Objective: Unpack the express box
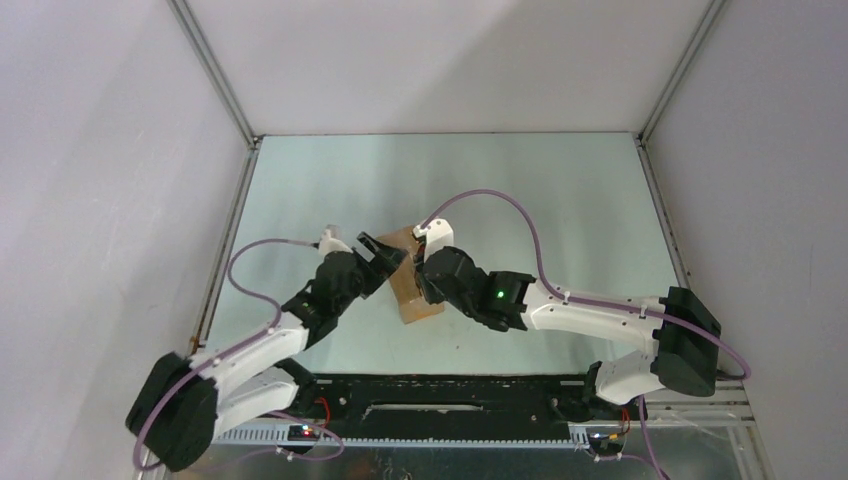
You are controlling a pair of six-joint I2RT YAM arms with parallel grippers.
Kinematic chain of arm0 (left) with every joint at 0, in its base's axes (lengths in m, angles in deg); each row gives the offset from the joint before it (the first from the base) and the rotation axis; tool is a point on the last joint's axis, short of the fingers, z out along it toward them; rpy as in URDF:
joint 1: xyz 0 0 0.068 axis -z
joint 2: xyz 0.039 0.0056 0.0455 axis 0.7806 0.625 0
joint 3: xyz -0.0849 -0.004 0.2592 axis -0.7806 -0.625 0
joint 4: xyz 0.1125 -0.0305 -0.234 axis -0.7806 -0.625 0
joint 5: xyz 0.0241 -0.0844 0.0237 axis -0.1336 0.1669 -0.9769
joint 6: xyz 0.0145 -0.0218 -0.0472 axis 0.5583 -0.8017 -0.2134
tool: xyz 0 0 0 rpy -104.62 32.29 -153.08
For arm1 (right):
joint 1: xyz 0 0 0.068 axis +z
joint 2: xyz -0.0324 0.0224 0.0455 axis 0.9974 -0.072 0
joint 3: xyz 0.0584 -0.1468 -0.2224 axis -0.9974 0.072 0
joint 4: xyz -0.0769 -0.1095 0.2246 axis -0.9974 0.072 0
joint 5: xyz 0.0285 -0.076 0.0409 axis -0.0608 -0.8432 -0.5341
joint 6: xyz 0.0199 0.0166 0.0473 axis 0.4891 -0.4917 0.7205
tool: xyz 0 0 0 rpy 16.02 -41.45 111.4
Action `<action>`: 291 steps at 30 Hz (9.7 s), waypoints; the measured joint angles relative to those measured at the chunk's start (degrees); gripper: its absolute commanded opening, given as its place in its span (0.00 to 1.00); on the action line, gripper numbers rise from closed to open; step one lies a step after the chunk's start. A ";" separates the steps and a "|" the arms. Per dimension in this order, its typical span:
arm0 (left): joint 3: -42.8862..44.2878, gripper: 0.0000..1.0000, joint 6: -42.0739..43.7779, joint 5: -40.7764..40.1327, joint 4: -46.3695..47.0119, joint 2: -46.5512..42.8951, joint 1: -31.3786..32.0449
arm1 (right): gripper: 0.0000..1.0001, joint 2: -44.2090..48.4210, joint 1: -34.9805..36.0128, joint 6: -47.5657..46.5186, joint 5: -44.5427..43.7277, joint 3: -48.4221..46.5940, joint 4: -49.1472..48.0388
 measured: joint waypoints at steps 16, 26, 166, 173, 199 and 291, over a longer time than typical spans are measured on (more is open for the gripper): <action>3.76 0.83 3.82 7.41 -3.63 9.44 -0.87 | 0.00 0.02 0.37 0.15 -1.31 0.02 0.39; 8.11 0.64 2.71 6.14 -13.77 7.82 -0.92 | 0.00 0.02 0.59 -0.07 -1.31 0.02 0.31; 23.43 1.00 -5.33 -3.06 -42.88 14.23 8.76 | 0.00 2.40 6.51 -1.64 -6.91 1.22 4.20; 28.30 1.00 0.13 1.49 -43.01 20.79 6.36 | 0.00 3.26 5.99 -3.87 -6.67 3.02 1.62; 30.32 0.34 -16.50 -5.97 -53.31 19.34 10.25 | 0.00 3.23 6.56 -0.74 -7.30 3.69 -0.28; 27.23 0.20 -35.23 -3.26 -60.41 15.39 12.13 | 0.00 8.79 25.86 16.17 -31.85 12.37 3.02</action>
